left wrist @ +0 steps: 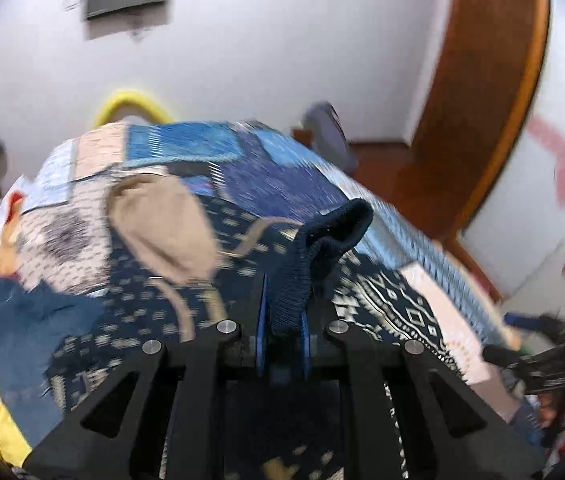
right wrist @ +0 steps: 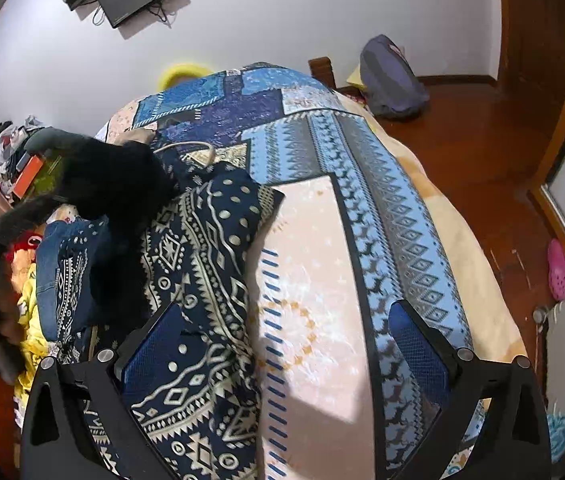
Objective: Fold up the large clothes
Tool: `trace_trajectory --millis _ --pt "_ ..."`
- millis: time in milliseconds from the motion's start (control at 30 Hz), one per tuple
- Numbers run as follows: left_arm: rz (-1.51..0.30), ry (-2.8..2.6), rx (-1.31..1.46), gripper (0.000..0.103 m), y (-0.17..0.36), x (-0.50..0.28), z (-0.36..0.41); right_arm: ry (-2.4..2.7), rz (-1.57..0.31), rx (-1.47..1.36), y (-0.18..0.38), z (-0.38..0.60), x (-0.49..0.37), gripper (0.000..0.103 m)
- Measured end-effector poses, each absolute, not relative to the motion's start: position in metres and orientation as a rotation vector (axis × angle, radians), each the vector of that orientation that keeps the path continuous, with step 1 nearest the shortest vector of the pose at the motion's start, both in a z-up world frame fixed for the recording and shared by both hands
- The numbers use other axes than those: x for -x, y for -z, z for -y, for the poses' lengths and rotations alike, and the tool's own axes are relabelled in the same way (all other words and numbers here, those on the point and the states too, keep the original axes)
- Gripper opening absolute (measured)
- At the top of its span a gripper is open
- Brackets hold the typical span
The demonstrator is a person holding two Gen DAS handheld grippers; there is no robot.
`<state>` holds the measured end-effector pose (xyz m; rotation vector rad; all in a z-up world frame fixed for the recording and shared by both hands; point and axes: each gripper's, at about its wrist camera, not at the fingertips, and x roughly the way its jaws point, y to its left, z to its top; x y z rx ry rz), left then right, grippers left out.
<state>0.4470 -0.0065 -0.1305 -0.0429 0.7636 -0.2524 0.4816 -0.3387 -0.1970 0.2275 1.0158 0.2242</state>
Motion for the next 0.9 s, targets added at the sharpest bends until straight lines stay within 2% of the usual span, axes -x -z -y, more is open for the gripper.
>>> trace_trajectory --millis 167,333,733,900 --pt "-0.723 0.129 0.128 0.013 0.113 -0.42 -0.068 -0.255 -1.008 -0.185 0.195 0.312 -0.494 0.103" --pt "-0.745 0.033 0.186 0.013 0.125 -0.397 -0.127 -0.268 -1.01 -0.104 0.2 0.281 -0.512 0.103" --pt "-0.942 -0.085 0.412 0.012 0.238 -0.355 -0.211 -0.199 -1.076 0.183 0.245 0.239 -0.549 0.103" --pt "-1.065 -0.141 0.355 0.013 0.28 -0.354 -0.213 -0.233 -1.158 0.033 0.26 0.257 -0.56 0.103"
